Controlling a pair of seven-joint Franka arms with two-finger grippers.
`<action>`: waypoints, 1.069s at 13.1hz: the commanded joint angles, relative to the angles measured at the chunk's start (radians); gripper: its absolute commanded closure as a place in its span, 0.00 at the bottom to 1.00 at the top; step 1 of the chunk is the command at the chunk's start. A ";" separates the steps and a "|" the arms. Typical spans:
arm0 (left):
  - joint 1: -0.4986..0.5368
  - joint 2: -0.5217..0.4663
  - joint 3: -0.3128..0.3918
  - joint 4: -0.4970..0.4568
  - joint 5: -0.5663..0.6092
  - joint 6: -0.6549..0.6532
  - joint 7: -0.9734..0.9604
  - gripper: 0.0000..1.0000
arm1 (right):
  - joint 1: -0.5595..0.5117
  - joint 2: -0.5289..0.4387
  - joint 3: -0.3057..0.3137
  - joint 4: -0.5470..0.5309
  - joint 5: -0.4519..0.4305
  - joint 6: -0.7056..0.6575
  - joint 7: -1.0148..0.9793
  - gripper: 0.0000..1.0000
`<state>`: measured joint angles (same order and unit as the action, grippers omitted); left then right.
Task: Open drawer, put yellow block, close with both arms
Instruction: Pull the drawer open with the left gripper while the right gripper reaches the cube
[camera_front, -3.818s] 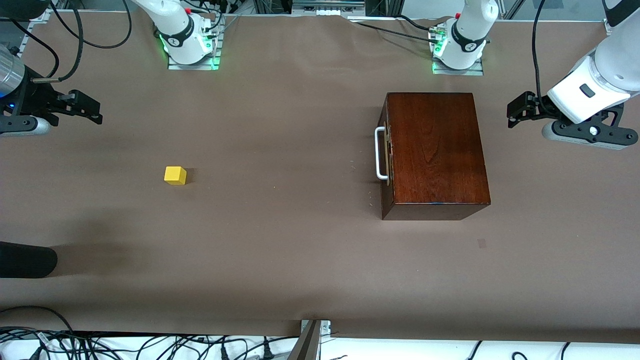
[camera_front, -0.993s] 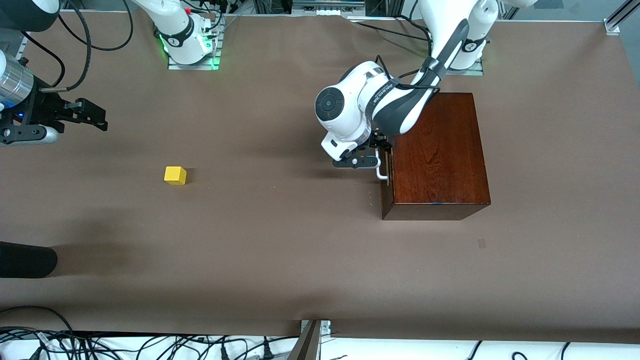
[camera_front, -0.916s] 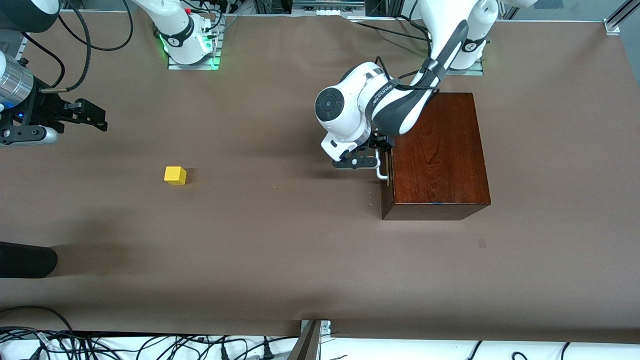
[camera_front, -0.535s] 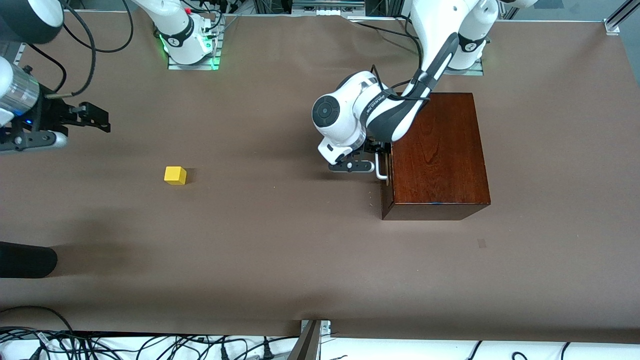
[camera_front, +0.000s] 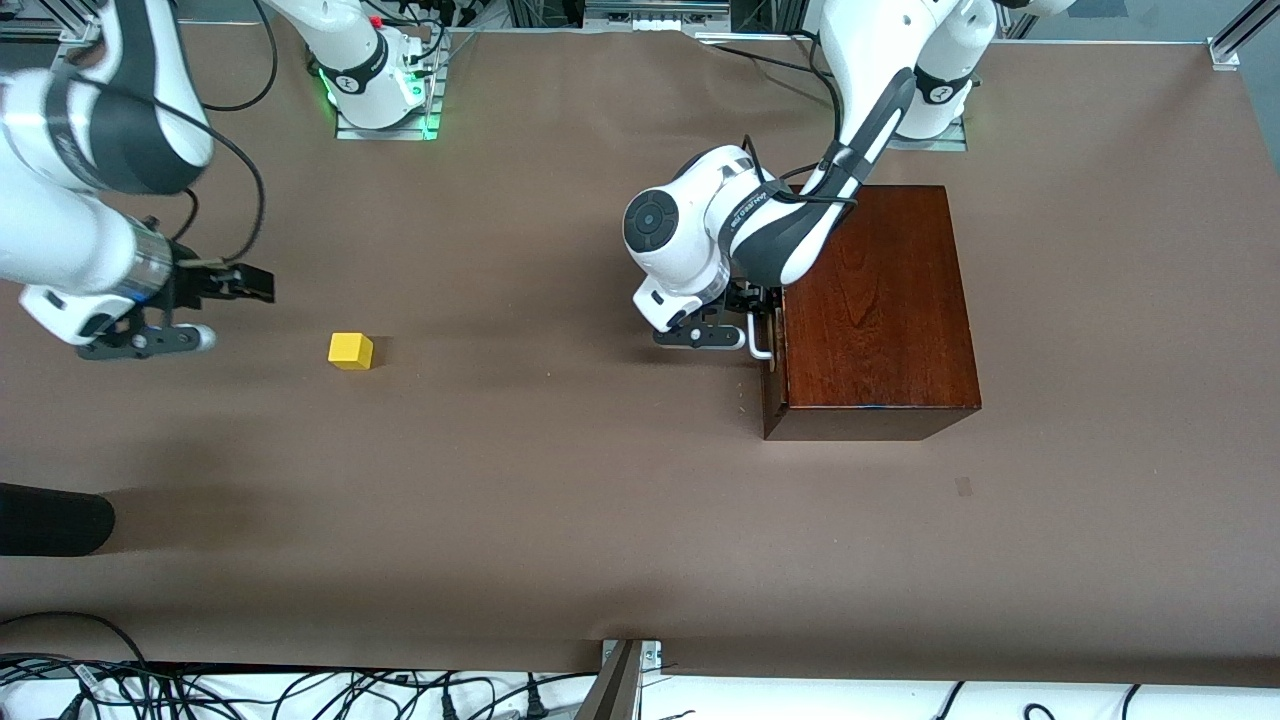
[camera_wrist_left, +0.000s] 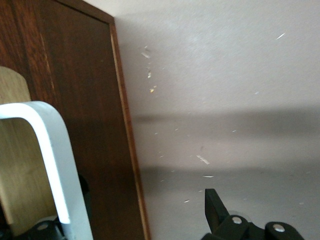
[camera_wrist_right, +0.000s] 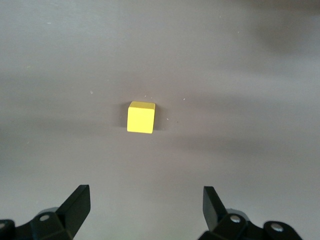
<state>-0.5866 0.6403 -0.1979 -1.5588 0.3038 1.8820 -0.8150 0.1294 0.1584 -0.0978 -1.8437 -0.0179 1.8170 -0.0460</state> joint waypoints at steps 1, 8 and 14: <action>-0.012 0.004 -0.006 0.016 -0.076 0.126 -0.007 0.00 | -0.002 -0.028 0.003 -0.171 0.009 0.190 0.032 0.00; -0.070 0.041 -0.009 0.103 -0.146 0.141 -0.007 0.00 | 0.004 0.142 0.026 -0.321 0.047 0.619 0.158 0.00; -0.110 0.062 -0.009 0.138 -0.141 0.134 -0.016 0.00 | 0.004 0.233 0.053 -0.319 0.075 0.740 0.212 0.00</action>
<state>-0.6370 0.6452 -0.1816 -1.5184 0.2458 1.9328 -0.8152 0.1344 0.3645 -0.0517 -2.1669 0.0382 2.5124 0.1531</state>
